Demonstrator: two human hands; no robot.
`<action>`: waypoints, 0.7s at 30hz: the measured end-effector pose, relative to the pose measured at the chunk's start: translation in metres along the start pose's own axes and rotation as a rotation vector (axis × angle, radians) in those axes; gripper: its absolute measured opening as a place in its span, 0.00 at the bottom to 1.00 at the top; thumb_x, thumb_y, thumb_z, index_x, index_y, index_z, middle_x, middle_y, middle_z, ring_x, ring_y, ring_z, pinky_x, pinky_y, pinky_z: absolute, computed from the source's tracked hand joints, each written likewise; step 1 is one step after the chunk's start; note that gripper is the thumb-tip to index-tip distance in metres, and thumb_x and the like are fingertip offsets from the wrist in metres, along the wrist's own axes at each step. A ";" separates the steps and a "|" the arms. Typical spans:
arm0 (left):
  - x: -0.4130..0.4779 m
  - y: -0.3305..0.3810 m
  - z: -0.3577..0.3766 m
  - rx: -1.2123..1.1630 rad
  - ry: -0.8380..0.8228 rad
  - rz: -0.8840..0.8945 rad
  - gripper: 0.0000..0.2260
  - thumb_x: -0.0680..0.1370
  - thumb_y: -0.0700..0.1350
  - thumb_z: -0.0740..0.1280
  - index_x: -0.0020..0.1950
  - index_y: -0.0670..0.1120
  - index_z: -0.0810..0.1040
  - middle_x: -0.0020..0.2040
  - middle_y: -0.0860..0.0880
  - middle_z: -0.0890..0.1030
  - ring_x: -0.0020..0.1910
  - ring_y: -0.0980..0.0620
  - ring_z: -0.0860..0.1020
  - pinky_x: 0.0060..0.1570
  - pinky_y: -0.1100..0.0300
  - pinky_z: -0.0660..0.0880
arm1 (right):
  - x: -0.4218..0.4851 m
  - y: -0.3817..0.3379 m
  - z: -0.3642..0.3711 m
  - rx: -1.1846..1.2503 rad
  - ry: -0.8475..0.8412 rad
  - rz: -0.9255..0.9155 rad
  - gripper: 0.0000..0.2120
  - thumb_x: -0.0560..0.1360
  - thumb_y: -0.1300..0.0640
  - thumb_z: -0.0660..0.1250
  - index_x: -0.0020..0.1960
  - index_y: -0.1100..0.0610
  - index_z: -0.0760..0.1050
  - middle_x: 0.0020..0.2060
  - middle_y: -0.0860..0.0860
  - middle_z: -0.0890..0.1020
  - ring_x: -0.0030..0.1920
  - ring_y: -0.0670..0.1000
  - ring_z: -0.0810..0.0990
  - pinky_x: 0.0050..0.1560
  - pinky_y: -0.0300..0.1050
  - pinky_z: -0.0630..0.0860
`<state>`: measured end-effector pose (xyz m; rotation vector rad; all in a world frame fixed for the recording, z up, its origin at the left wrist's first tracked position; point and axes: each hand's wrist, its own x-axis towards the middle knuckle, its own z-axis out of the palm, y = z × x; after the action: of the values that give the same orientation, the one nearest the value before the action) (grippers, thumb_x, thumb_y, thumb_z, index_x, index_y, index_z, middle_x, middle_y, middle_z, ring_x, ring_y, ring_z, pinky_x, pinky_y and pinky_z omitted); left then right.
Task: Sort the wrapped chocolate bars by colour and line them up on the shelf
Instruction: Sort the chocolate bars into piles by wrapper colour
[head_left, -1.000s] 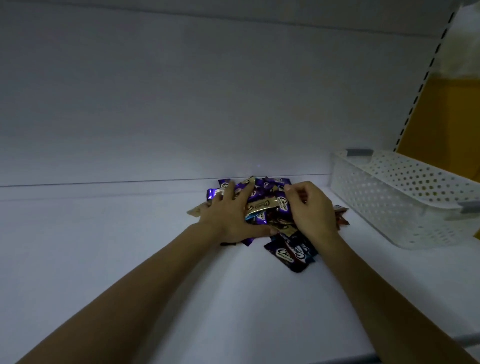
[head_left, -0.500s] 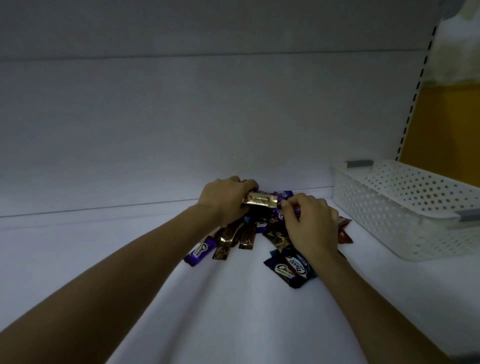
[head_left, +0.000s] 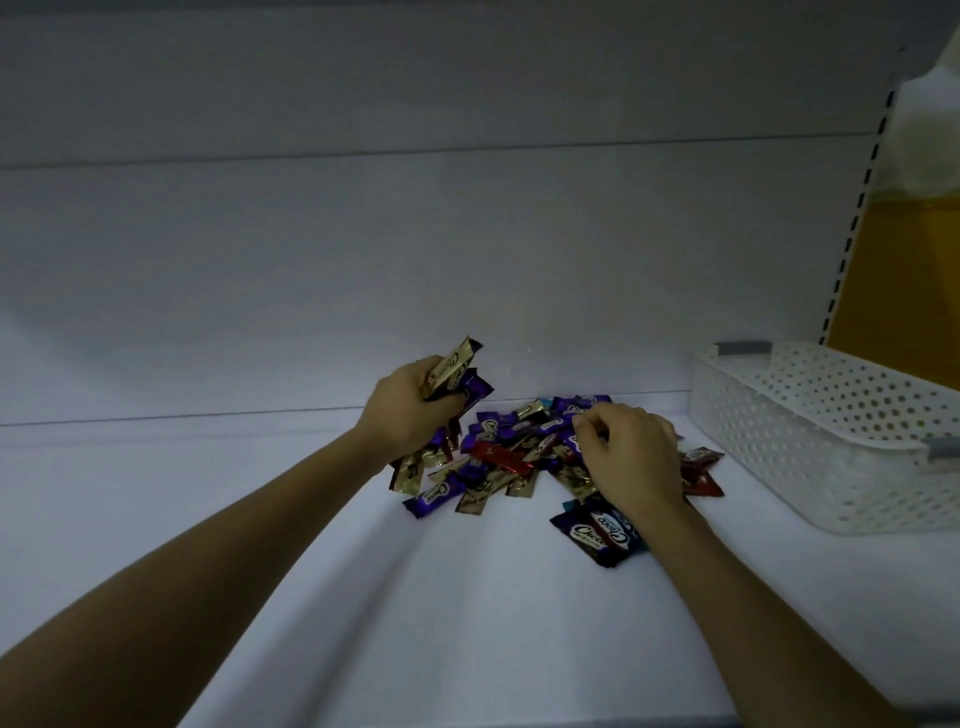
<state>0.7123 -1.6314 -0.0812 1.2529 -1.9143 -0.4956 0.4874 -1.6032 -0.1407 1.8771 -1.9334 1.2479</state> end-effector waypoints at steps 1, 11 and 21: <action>-0.007 -0.002 -0.005 -0.006 0.008 -0.016 0.04 0.77 0.42 0.67 0.44 0.50 0.74 0.41 0.43 0.83 0.40 0.43 0.82 0.45 0.49 0.79 | 0.001 -0.001 -0.001 0.006 -0.002 -0.004 0.10 0.79 0.53 0.61 0.45 0.55 0.79 0.39 0.50 0.81 0.41 0.50 0.75 0.57 0.49 0.68; -0.077 -0.029 -0.061 -0.271 0.046 -0.188 0.03 0.77 0.38 0.67 0.46 0.41 0.73 0.31 0.47 0.80 0.30 0.50 0.79 0.30 0.57 0.77 | -0.009 -0.072 0.001 0.065 -0.258 -0.275 0.11 0.78 0.50 0.61 0.48 0.54 0.79 0.42 0.49 0.82 0.45 0.51 0.78 0.51 0.47 0.73; -0.118 -0.097 -0.109 -0.214 0.188 -0.230 0.01 0.76 0.40 0.69 0.46 0.44 0.78 0.37 0.45 0.82 0.36 0.48 0.79 0.43 0.49 0.77 | -0.047 -0.229 0.092 0.983 -0.822 0.311 0.09 0.78 0.59 0.63 0.41 0.54 0.79 0.35 0.51 0.82 0.31 0.47 0.79 0.28 0.32 0.72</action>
<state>0.8794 -1.5580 -0.1260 1.3335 -1.5272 -0.6587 0.7384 -1.5946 -0.1293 3.0218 -2.2301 1.9973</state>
